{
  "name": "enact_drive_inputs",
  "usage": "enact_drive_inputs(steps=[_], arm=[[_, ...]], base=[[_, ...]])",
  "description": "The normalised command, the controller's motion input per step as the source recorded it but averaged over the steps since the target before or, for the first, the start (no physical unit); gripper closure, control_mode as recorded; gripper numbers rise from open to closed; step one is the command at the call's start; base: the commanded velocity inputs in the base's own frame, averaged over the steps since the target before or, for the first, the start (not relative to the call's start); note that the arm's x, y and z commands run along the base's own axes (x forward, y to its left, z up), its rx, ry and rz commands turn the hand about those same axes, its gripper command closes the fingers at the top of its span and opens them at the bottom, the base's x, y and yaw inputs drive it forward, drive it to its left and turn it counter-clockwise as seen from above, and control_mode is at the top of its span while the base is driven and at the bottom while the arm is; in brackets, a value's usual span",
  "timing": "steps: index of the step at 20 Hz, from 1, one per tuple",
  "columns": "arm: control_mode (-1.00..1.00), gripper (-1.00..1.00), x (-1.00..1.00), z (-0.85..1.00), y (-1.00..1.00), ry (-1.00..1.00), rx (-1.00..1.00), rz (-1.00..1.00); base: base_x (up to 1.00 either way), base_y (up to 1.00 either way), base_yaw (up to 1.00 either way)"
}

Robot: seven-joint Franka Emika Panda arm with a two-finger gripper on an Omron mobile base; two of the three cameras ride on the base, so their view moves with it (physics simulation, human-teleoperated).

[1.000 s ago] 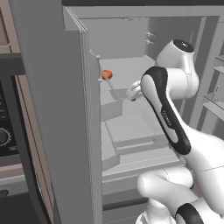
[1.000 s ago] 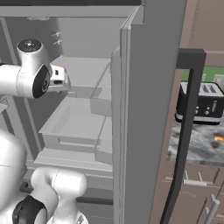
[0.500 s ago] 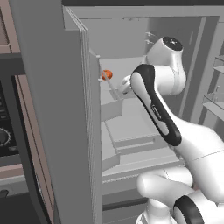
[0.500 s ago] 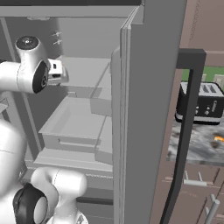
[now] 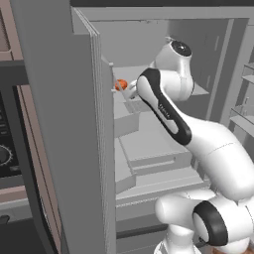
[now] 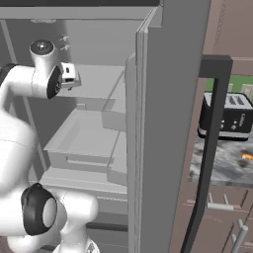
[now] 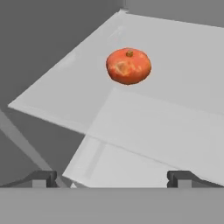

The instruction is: Open the fridge, remove the banana, squash, and shrimp, and place them on any counter.

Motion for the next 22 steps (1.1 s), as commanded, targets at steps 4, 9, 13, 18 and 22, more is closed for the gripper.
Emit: enact_drive_inputs(steps=[4, 9, 13, 18, 22], arm=[[-1.0, -1.0, 0.59, 0.0, 0.23, 0.0, 0.01, 0.03], [-1.0, -1.0, 0.57, 0.0, 0.05, 0.0, 0.01, 0.0], [-1.0, -1.0, 0.41, 0.0, 0.13, 0.0, 0.0, 0.0], [-1.0, -1.0, 0.35, 0.0, 0.27, 0.01, 0.0, 0.0], [-1.0, -1.0, 0.45, 0.0, 0.04, 0.0, 0.01, 0.0]], base=[[0.0, 0.0, 0.0], [0.0, 0.0, 0.0], [0.0, 0.0, 0.0], [0.0, 0.0, 0.0], [0.0, 0.0, 0.0]])
